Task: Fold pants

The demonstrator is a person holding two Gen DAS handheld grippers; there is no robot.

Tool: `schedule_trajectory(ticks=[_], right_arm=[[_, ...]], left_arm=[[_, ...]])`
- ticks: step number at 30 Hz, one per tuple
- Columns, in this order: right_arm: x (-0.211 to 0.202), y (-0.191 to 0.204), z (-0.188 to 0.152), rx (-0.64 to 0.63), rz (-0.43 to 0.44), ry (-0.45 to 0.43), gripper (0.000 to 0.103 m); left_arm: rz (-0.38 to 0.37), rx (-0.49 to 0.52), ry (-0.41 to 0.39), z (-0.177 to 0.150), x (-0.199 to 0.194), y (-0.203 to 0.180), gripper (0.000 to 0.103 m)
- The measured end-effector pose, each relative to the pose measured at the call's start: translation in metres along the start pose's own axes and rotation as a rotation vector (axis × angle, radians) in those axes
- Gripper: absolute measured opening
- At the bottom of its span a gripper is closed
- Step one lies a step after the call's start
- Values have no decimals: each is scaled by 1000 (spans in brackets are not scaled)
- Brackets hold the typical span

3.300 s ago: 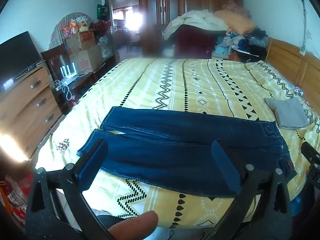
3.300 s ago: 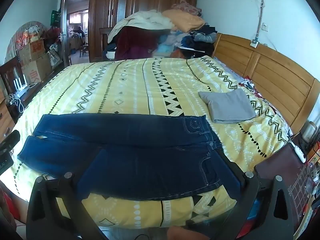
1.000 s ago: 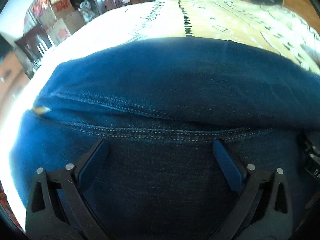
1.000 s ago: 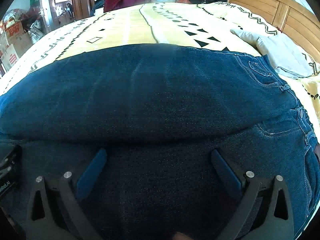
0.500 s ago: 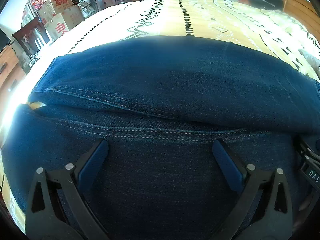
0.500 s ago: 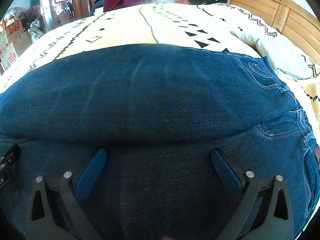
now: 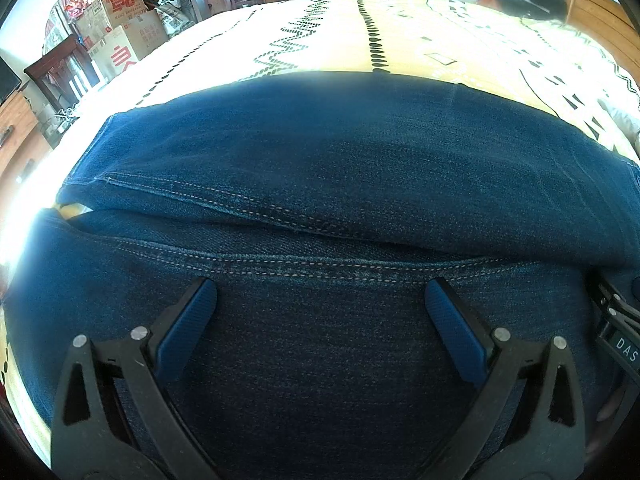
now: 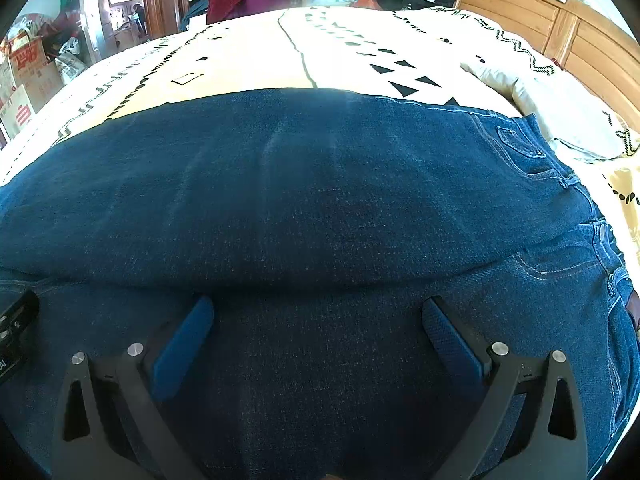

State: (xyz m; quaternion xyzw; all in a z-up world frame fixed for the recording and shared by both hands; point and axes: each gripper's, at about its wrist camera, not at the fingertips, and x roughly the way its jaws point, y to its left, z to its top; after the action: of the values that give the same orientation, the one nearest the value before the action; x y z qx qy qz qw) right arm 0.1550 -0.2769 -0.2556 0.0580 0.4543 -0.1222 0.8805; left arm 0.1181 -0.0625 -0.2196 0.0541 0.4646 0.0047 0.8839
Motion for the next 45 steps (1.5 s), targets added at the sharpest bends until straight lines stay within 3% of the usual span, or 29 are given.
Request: schedule_trajectory(ticks=[45], right_arm=[[0,-1,1,16,23,-5,103]], left_arm=[[-1,1,2,2,0,1,103]])
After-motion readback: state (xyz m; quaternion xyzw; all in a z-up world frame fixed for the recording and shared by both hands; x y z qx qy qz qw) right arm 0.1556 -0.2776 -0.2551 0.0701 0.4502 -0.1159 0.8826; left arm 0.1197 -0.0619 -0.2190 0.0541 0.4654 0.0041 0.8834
